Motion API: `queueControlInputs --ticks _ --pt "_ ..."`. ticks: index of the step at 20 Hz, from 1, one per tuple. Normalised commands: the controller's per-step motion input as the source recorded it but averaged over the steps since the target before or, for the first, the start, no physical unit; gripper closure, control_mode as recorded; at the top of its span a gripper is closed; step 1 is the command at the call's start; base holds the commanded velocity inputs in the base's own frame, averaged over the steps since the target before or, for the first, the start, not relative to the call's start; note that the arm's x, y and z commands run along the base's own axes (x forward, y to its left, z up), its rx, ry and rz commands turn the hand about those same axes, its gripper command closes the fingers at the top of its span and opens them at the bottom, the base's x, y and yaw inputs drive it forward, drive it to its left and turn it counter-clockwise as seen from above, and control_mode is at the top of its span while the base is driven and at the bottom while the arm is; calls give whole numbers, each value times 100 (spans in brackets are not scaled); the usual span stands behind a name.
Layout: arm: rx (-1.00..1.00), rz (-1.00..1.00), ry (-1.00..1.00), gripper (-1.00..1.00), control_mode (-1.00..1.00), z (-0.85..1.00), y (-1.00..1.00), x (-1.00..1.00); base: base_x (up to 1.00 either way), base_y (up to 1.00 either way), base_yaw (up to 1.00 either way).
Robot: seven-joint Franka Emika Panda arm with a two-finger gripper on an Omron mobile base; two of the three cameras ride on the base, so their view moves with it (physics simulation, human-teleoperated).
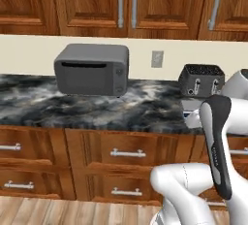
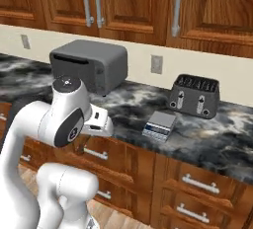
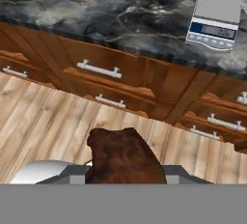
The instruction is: Take the chicken drumstick from the fridge and place it on the digital scale on the counter by the fridge. Wait a few seconds for a reading, then move it to the plate on the dining counter.
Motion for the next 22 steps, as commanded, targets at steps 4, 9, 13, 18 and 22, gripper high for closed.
queueControlInputs --ticks 4,9,13,18,22 --pt "0 0 0 100 100 0 0 0 6 67 73" --pt "0 0 0 100 100 0 0 0 22 65 72" --pt "0 0 0 100 100 0 0 0 33 70 66" --pt "0 0 0 100 100 0 0 0 22 69 63" --pt "0 0 0 100 100 0 0 0 64 53 63"
